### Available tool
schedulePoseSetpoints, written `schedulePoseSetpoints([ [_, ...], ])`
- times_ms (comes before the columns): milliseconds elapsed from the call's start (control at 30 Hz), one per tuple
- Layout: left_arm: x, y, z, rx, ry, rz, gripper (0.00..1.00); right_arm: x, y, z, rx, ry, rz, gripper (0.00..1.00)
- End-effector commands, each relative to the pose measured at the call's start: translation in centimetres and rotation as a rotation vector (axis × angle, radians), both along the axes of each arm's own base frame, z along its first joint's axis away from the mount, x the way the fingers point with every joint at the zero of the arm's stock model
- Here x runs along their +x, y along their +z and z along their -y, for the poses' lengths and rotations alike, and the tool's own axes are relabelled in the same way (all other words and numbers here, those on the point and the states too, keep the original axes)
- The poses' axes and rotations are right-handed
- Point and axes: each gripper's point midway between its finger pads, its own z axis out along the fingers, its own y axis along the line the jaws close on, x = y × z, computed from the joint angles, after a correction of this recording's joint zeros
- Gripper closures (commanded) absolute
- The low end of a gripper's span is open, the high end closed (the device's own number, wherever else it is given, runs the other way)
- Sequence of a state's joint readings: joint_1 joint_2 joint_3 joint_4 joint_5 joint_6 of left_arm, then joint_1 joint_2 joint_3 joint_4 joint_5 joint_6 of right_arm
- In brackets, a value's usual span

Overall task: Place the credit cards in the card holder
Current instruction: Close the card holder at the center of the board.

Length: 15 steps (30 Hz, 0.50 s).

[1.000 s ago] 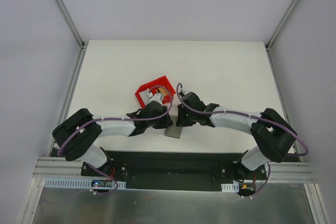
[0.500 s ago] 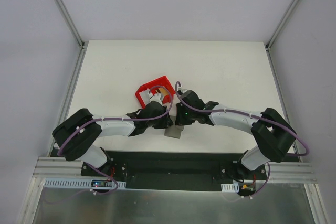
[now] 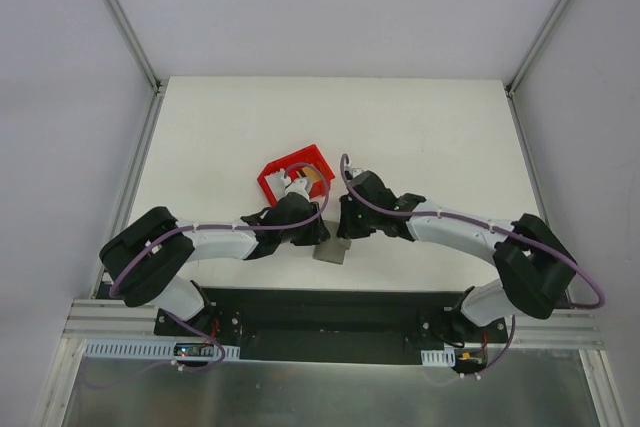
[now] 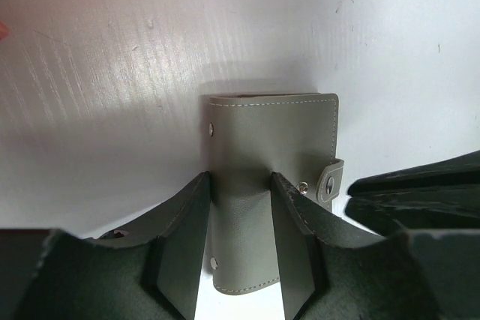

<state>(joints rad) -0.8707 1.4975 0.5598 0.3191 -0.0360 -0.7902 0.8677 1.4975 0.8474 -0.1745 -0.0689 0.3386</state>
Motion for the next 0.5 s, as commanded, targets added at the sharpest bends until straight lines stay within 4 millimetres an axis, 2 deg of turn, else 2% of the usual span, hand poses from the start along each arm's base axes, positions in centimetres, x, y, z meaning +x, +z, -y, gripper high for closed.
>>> schedulePoseSetpoints([
  [0, -2.7, -3.4, -2.7, 0.137, -0.047, -0.091, 0.62, 1.1, 1.4, 0.8, 0.034, -0.048, 0.048, 0.88],
  [167, -2.7, -3.4, -2.7, 0.137, -0.050, -0.091, 0.62, 0.7, 0.2, 0.9, 0.032, -0.055, 0.009, 0.88],
  [467, -2.7, -3.3, -2.6, 0.134, -0.051, -0.092, 0.62, 0.8, -0.3, -0.2, 0.060, -0.041, -0.016, 0.88],
])
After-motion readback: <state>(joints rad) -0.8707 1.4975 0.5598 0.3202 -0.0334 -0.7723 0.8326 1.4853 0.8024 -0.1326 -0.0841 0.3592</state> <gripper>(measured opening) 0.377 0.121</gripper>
